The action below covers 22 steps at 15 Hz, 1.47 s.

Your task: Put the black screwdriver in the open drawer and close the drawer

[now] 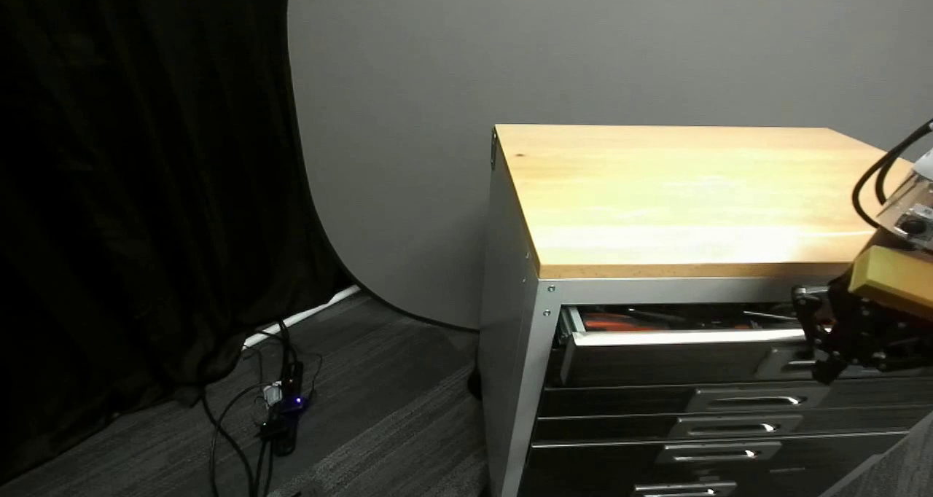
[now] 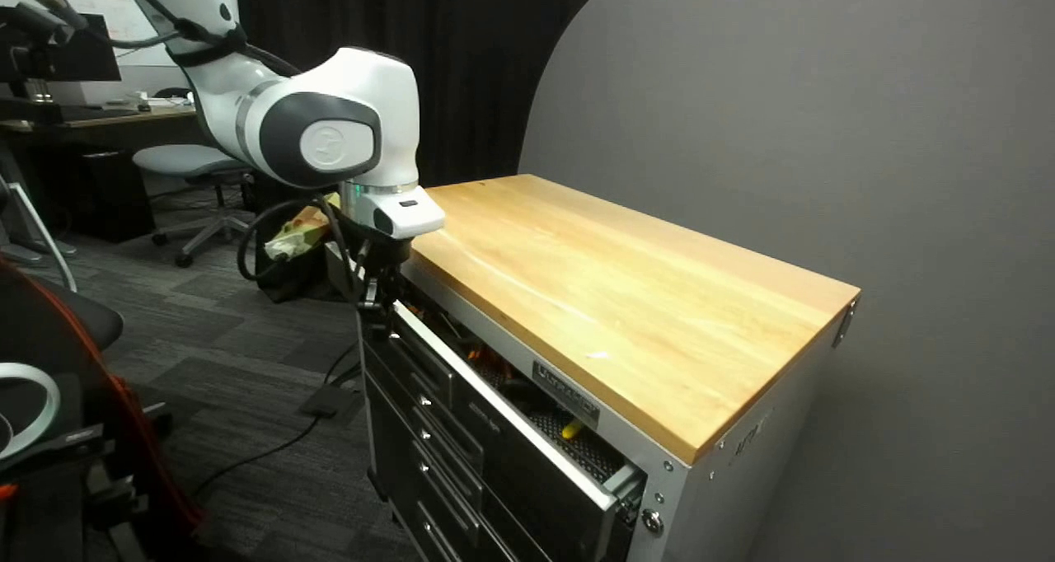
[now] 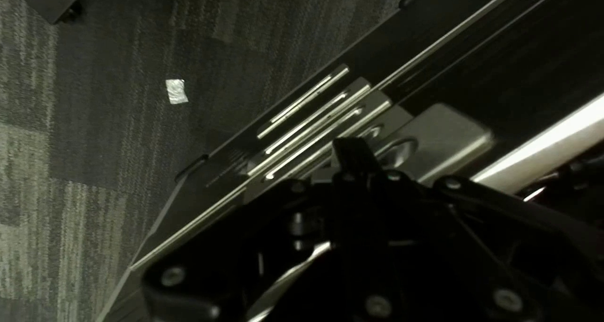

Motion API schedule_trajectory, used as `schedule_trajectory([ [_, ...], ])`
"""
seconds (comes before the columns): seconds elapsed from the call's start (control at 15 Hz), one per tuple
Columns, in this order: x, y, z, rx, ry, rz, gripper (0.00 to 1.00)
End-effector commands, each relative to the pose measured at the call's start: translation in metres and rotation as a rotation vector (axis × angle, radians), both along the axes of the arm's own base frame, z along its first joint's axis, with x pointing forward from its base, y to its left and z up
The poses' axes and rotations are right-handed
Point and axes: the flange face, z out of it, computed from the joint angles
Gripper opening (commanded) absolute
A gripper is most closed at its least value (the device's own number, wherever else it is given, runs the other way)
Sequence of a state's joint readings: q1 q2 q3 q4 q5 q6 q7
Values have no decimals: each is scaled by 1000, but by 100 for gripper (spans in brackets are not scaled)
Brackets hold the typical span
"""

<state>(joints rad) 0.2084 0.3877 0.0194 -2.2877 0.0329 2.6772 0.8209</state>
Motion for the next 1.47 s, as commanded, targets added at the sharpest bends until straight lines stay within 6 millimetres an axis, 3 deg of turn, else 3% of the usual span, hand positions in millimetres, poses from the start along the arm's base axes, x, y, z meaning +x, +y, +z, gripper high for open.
schedule_trajectory([
  [0.0,22,21,3,7,-150,24,6],
  [0.67,10,48,22,21,-416,156,7],
  [0.73,6,49,27,20,-409,177,32],
  [0.8,2,50,35,28,-395,200,33],
  [0.93,-14,61,66,53,-312,335,46],
  [1.07,-25,75,97,90,-241,422,62],
  [1.13,-32,79,101,112,-185,446,70],
  [1.33,-51,94,137,203,-53,532,92],
  [1.4,-37,92,114,164,-97,479,75],
])
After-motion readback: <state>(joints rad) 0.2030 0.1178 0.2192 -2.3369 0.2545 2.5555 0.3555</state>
